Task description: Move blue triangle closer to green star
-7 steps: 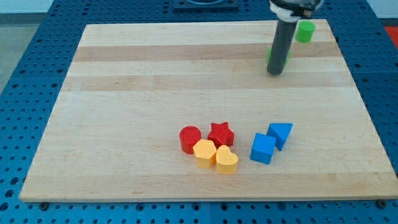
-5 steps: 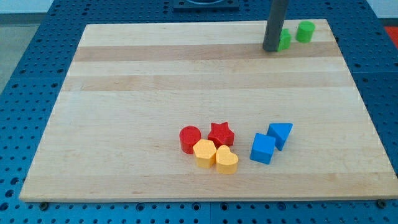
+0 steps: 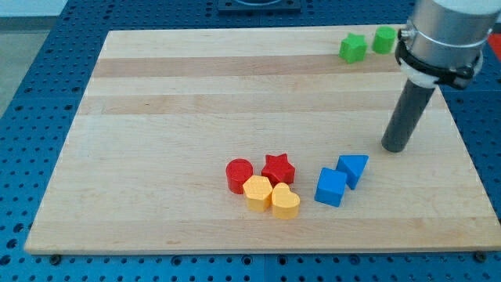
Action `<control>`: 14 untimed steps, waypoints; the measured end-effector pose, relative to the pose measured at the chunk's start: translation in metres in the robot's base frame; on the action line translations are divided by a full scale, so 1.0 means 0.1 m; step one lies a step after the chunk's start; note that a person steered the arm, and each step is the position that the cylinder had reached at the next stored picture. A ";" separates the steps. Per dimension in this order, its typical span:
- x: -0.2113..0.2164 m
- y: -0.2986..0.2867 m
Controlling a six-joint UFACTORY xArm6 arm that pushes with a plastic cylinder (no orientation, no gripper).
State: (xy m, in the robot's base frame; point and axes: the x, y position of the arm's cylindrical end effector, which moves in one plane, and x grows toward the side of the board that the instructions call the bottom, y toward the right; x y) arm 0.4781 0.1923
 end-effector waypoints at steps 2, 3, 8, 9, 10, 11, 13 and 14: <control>0.84 0.02; 0.94 0.02; 0.38 -0.63; 0.25 -0.63; 0.30 -0.63; 0.44 -0.66; 0.32 -0.93; 0.31 -0.95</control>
State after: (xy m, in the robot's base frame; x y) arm 0.5089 0.0973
